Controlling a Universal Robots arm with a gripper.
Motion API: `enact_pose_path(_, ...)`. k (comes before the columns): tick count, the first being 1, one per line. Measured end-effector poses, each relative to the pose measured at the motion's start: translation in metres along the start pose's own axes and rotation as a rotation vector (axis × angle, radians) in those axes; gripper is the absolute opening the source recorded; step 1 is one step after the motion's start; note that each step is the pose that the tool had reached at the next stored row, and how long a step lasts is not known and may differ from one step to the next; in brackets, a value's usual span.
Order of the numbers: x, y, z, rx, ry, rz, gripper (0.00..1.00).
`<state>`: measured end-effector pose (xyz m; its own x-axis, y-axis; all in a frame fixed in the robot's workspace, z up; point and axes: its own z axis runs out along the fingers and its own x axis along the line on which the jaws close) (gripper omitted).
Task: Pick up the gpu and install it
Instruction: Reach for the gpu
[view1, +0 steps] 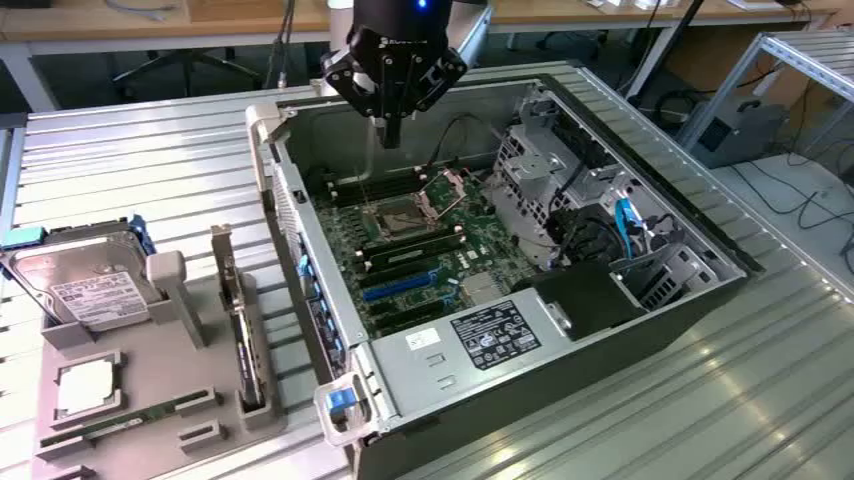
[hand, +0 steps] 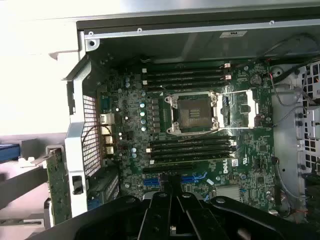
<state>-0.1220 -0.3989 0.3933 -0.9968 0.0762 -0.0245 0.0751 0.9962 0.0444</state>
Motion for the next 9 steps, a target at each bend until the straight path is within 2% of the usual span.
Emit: enact_pose_path(9,0.0000,0.0000,0.0000,0.0000,0.0000,0.000,0.11)
